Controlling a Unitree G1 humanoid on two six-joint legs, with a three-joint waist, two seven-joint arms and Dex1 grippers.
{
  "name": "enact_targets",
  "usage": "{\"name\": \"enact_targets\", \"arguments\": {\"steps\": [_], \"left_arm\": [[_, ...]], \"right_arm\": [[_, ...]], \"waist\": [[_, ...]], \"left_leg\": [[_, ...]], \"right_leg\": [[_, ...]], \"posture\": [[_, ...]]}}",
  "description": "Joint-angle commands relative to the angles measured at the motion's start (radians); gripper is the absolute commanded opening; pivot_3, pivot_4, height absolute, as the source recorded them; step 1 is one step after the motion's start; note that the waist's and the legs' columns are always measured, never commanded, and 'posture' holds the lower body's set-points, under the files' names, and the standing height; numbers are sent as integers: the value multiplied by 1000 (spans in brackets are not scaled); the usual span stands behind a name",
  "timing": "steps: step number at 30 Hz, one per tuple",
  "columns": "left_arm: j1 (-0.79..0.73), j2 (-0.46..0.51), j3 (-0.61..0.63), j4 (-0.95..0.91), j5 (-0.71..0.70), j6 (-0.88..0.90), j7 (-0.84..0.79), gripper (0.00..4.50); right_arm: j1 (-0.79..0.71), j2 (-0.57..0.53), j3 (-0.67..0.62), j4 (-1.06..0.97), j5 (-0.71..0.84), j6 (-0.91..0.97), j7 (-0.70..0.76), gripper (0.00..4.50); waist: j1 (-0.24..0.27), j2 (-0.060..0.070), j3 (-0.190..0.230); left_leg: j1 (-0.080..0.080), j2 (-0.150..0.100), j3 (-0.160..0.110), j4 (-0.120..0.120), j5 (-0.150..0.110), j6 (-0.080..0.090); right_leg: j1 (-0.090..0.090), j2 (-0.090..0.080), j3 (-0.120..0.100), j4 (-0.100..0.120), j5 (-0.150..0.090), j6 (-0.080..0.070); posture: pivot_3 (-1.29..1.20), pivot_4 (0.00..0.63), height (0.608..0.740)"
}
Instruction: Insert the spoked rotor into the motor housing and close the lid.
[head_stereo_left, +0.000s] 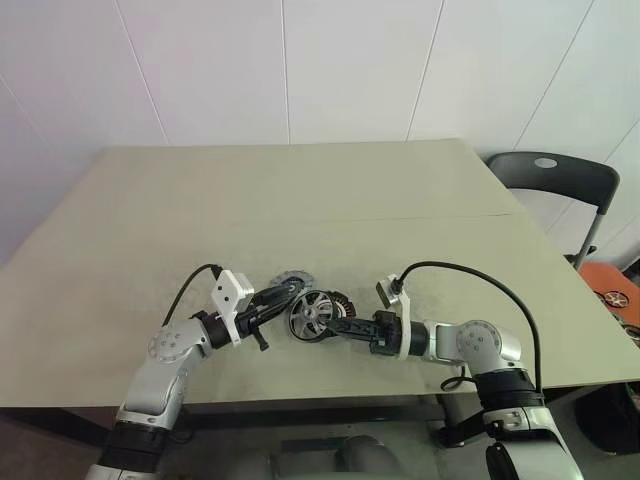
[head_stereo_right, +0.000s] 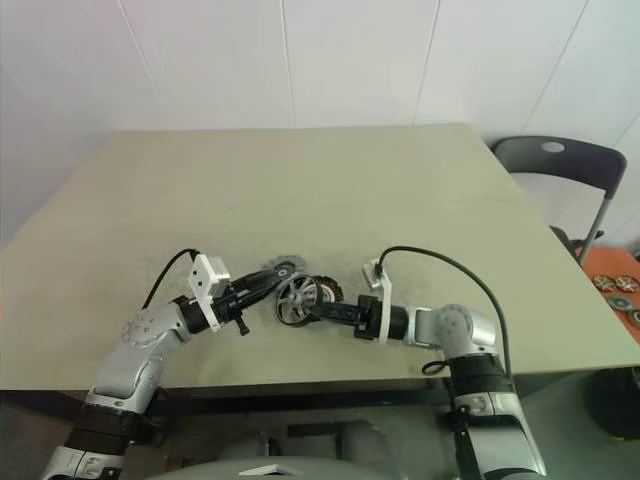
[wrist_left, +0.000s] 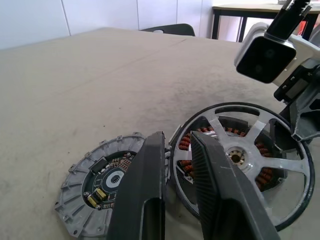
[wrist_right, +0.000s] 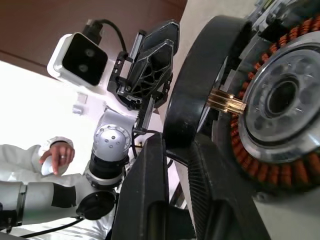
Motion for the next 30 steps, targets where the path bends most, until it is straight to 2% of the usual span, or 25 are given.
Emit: {"name": "enact_targets", "arguments": {"steps": [1,13,30], "left_arm": [[-19,3,-1,-11,3,-1,-2,924],[-1,-2,-6,2,16,-20,-9,924],[-2,-4,-9,17,29,-27,-16,924]], "right_arm": [[5,3,-18,9,10,7,0,238],[-44,32,-213,72,154,66,-22,238],[17,27,-180,84,103,22,-33,238]], "waist": [[1,0,0],[3,0,0],[3,0,0]], "left_leg": [[0,0,0,0,0,0],[-1,-1,0,0,0,0],[-1,-1,0,0,0,0]], "right_leg": [[0,0,0,0,0,0],[0,-2,0,0,0,0],[0,-2,0,0,0,1]], "posture": [[0,0,740],[0,0,740],[0,0,740]]}}
